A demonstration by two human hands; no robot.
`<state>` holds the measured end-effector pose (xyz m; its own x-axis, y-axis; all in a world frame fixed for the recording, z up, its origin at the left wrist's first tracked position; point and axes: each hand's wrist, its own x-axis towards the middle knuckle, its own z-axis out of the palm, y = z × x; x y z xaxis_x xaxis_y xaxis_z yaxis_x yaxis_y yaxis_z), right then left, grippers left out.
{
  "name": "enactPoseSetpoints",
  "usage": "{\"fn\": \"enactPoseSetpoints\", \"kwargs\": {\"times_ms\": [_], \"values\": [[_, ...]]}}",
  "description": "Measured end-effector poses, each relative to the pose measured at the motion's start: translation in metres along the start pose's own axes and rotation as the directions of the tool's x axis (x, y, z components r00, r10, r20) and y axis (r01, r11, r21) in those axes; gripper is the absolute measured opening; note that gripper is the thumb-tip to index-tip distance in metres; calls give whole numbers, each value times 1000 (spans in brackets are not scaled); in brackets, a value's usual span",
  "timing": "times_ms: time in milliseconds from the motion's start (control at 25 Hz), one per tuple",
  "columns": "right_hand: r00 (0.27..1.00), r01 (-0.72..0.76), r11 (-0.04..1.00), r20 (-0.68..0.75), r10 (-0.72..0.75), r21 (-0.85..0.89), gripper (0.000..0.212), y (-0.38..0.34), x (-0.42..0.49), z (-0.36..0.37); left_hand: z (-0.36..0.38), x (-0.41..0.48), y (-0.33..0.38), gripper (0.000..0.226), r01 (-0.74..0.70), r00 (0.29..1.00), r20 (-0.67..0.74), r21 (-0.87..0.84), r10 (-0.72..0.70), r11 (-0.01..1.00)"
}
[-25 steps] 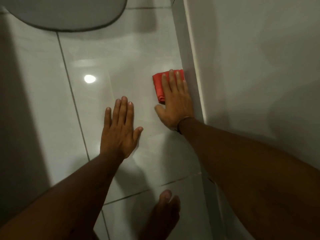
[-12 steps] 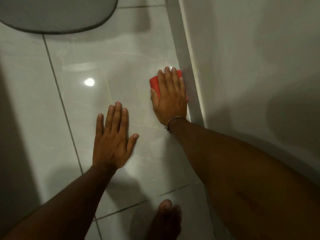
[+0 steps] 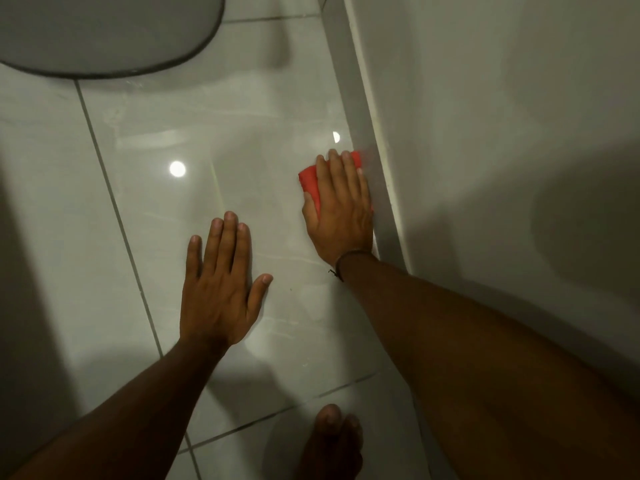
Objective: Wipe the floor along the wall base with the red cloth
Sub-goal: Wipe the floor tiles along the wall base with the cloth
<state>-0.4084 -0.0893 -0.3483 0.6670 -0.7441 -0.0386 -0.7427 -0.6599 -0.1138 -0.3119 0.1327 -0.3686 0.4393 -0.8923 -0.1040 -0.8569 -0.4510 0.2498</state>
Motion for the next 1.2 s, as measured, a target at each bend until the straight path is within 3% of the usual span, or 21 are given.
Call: {"fn": "enactPoseSetpoints", "kwargs": {"times_ms": [200, 480, 680, 960, 1200], "values": [[1000, 8, 1000, 6, -8, 5, 61, 11, -50, -4, -1, 0, 0, 89, 4, 1000, 16, -5, -4, 1000], [988, -61, 997, 138, 66, -46, 68, 31, -182, -4, -2, 1, 0, 88, 2, 1000, 24, -35, -2, 999], [994, -68, 995, 75, 74, -71, 63, 19, -149, -1, -2, 1, 0, 89, 2, 999, 42, -53, 0, 999], [997, -65, 996, 44, 67, -53, 69, -4, -2, 0, -1, 1, -2, 90, -10, 999, 35, -39, 11, 999], [999, -11, 1000, 47, 11, 10, 65, 12, -57, -1, -2, 0, -2, 89, -7, 999, 34, -26, 7, 1000]]}}
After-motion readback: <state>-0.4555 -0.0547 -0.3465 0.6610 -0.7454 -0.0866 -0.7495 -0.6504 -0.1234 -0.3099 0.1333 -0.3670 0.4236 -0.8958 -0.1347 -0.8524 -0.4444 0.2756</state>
